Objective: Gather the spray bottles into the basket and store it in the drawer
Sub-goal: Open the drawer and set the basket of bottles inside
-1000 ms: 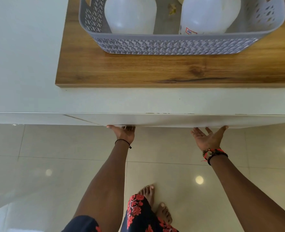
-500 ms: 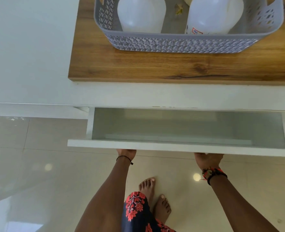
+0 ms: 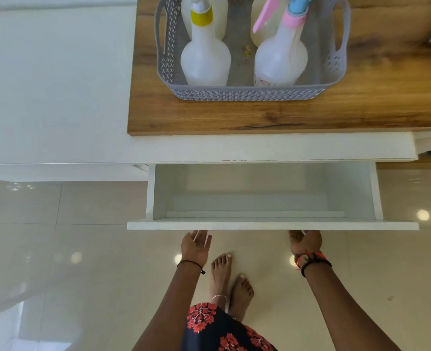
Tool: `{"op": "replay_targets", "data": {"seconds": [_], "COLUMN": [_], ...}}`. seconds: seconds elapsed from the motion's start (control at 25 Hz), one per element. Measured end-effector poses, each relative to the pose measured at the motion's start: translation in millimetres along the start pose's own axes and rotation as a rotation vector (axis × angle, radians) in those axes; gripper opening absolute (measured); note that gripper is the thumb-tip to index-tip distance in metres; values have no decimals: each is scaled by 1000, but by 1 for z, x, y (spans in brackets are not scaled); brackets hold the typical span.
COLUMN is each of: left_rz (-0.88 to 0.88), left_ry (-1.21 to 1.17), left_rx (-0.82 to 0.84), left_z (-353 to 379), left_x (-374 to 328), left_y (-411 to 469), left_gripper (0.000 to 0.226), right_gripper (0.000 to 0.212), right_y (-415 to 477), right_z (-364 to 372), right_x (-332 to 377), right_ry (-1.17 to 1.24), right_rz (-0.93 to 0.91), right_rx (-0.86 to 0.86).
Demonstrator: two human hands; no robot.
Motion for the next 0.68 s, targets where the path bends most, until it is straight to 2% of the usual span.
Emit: {"op": "replay_targets", "data": {"seconds": [0.04,0.08,0.16,0.2,0.24,0.32,0.36,0.44,0.52,0.68], "left_rz": [46,162,537,767,958,1314,1408,1451,1433,1262], "left_ry": [18,129,435,634,870,1322,1504,1775,1901,1822], "left_rx": [7,-22,31,137,257,436,471,501,550,540], "left_z": [-5,-8,-8,-5,1,12,18,30,34,39], "left_x": [7,10,11,11,11,11,6,-5,-12,-21], "left_y": [-21,-47,-92,-110,-126,-137,-133,-120,-114,-117], "left_gripper": [36,34,25,24,22,20,25,31,32,32], "right_gripper": [29,34,38,26,12,11,6,10,21,31], "right_y": [-16,-34,-69,-88,-109,-133,-140,-145,-144,-132], "right_z": [-4,-6,-12,-14,-13,-13,-10,-4,6,17], "right_x": [3,6,15,20,24,23,20,17,15,21], "right_ry": [18,18,-150,-271,-368,-669,-809,-1070,-1317,-1603], "right_rz": [-31,-80,-289,-484,-671,-1004,-1096,-1212,-1266,-1111], "right_rx": [-44,-91,-258,-351,-340,-245,-173,-68,53,244]}}
Point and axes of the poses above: each hand's wrist, its own y-axis towards the middle knuckle, its own z-axis out of the palm, x = y × z, the point moved 3 cm from there along y, towards the middle knuckle, and after that the axes turned 7 degrees about z, right-handed, at the moved point
